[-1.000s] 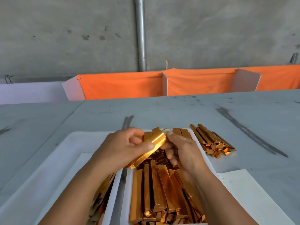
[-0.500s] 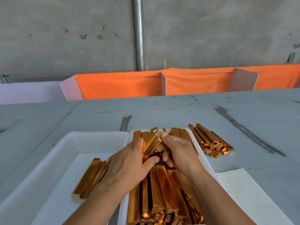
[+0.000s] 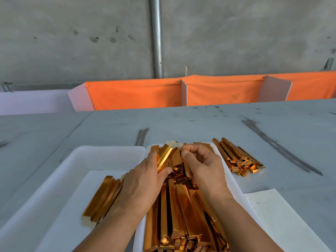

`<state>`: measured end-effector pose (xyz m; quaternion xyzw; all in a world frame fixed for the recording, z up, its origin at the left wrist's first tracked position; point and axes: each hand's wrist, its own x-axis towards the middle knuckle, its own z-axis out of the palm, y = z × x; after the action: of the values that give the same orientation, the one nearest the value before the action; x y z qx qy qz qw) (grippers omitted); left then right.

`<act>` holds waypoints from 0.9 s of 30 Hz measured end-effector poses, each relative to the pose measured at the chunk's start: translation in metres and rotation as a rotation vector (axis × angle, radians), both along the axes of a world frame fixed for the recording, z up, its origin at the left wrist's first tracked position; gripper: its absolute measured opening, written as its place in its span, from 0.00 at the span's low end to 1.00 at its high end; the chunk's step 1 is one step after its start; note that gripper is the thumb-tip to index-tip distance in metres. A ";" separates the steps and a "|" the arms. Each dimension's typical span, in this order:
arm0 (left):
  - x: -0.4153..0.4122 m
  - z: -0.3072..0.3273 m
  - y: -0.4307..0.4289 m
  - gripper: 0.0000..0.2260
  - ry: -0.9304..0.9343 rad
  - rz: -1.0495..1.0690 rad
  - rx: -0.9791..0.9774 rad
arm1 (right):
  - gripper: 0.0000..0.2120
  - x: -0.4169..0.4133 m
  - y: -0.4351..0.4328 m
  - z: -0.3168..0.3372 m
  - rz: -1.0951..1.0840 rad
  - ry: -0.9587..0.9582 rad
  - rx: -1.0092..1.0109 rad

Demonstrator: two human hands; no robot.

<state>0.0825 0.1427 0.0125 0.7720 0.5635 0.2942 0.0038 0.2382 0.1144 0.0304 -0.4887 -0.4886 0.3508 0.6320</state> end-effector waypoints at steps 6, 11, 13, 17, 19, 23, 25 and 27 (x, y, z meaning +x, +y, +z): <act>0.002 0.001 -0.004 0.33 0.022 -0.065 0.013 | 0.09 0.000 0.001 -0.003 -0.009 -0.087 -0.019; 0.002 0.000 -0.004 0.32 0.063 -0.048 0.061 | 0.07 0.001 0.000 0.000 0.064 -0.051 -0.080; 0.002 0.000 -0.006 0.31 0.091 -0.042 0.107 | 0.06 0.002 -0.001 0.002 0.123 -0.022 -0.111; 0.003 0.006 -0.011 0.30 0.161 -0.019 0.138 | 0.06 0.001 -0.002 0.003 0.182 -0.052 -0.110; 0.003 0.007 -0.013 0.28 0.177 -0.018 0.157 | 0.09 0.001 -0.002 0.002 0.168 -0.096 -0.093; 0.003 0.004 -0.012 0.27 0.161 -0.070 0.136 | 0.14 0.000 -0.001 0.002 0.095 -0.116 -0.077; 0.004 0.005 -0.012 0.27 0.153 -0.076 0.131 | 0.13 0.001 0.001 0.002 0.022 -0.096 -0.088; 0.005 0.005 -0.013 0.27 0.162 -0.074 0.134 | 0.11 0.002 0.003 0.001 -0.015 -0.089 -0.094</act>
<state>0.0875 0.1300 0.0172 0.8120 0.5121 0.2676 -0.0825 0.2406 0.1170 0.0309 -0.5367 -0.4953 0.3467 0.5886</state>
